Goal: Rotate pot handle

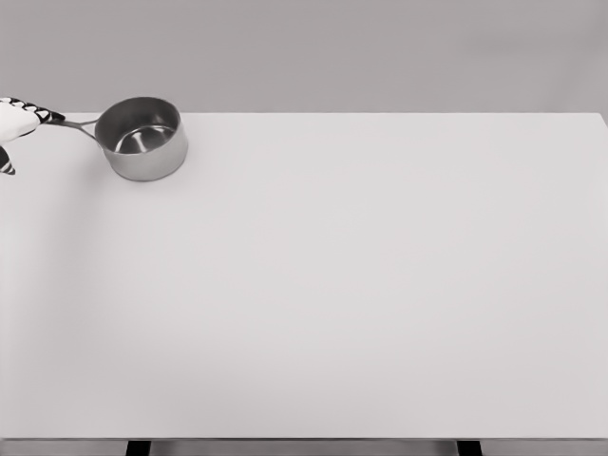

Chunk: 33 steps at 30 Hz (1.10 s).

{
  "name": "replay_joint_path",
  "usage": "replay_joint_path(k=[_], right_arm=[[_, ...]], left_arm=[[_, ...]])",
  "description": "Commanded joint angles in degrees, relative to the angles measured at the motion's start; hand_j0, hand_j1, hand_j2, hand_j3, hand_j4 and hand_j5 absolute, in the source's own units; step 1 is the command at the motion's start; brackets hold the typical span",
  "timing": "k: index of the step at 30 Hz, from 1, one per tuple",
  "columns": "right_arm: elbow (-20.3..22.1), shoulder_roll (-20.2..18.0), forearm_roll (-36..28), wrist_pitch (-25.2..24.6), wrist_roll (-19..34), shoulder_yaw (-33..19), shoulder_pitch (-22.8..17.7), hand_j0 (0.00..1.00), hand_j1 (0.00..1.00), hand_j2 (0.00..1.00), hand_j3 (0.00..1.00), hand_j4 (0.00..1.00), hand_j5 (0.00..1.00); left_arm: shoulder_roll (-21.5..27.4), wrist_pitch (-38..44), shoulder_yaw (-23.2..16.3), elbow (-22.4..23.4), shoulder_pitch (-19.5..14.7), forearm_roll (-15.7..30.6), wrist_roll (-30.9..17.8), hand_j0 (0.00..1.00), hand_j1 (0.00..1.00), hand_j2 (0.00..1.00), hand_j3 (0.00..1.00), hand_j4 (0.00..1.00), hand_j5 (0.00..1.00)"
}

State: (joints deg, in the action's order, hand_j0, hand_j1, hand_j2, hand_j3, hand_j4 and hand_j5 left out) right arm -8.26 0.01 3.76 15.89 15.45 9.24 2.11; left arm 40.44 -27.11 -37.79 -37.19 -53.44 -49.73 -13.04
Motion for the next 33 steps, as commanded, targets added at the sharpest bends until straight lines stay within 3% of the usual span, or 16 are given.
replay_joint_path(k=[1,33], right_arm=[[0.0,-0.01,0.02,0.01,0.1,-0.01,0.0,1.0,1.0,1.0,1.0,1.0,1.0],[0.0,-0.01,0.02,0.01,0.02,-0.01,0.0,1.0,1.0,1.0,1.0,1.0,1.0]], left_arm=[[0.08,-0.05,0.18,-0.08,0.0,0.16,0.03,1.0,1.0,1.0,1.0,1.0,1.0],[1.22,-1.19,0.18,-0.17,0.53,0.33,-0.06,1.0,1.0,1.0,1.0,1.0,1.0]])
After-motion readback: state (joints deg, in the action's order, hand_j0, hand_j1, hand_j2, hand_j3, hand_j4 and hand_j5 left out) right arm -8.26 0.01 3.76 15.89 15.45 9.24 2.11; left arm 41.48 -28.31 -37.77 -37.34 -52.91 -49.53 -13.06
